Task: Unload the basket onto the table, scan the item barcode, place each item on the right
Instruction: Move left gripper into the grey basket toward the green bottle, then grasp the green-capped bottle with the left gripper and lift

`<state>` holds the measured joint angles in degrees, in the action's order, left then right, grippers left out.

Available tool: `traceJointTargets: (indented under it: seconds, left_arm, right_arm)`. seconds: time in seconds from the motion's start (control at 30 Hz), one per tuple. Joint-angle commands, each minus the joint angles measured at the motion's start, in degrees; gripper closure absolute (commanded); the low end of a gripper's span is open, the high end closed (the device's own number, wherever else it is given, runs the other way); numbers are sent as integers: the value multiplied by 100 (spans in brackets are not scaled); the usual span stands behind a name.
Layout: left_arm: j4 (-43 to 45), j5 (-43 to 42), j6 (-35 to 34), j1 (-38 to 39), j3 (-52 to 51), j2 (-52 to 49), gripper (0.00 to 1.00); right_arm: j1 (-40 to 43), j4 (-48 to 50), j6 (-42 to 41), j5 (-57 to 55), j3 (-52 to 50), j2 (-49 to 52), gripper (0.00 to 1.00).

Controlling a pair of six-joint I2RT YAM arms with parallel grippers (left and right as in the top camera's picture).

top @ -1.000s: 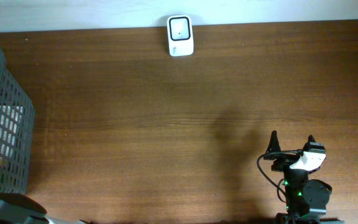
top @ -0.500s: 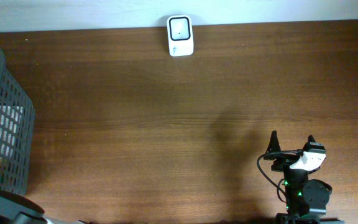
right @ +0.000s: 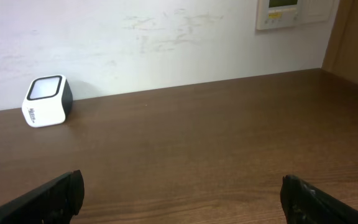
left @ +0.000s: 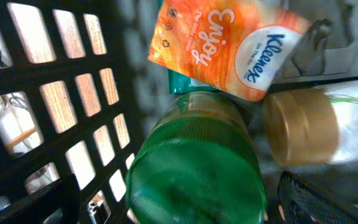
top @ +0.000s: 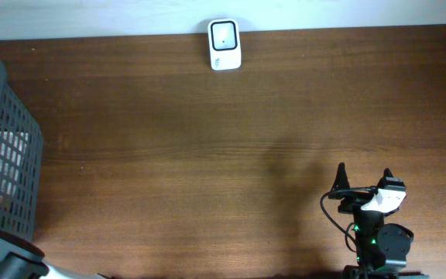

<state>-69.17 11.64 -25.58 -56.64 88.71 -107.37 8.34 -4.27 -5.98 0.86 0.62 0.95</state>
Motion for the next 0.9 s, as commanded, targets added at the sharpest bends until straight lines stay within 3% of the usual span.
traceJointTargets:
  seconds: [0.0,0.13,0.23,0.53,0.63,0.87]
  left_arm:
    - [68,59,-70,-42,-61,-72,0]
    - [142,-48,-70,-42,-63,-74,3]
    - [199,-243,-68,-42,-129,-79,12]
    - [424,-240,-68,-42,-470,-79,16]
    - [426,-278,-68,-42,-472,-79,29]
    - [407,-350,-68,-42,-450,-76,39]
  right_arm:
    - [31,-28,-2,-70,-31,-11,2]
    - [31,-28,-2,-70,-31,-11,2]
    - [31,-28,-2,-70,-31,-11,2]
    - [31,-28,-2,-70,-31,-11,2]
    - [31,-28,-2,-70,-31,-11,2]
    - [31,-28,-2,-70,-31,-11,2]
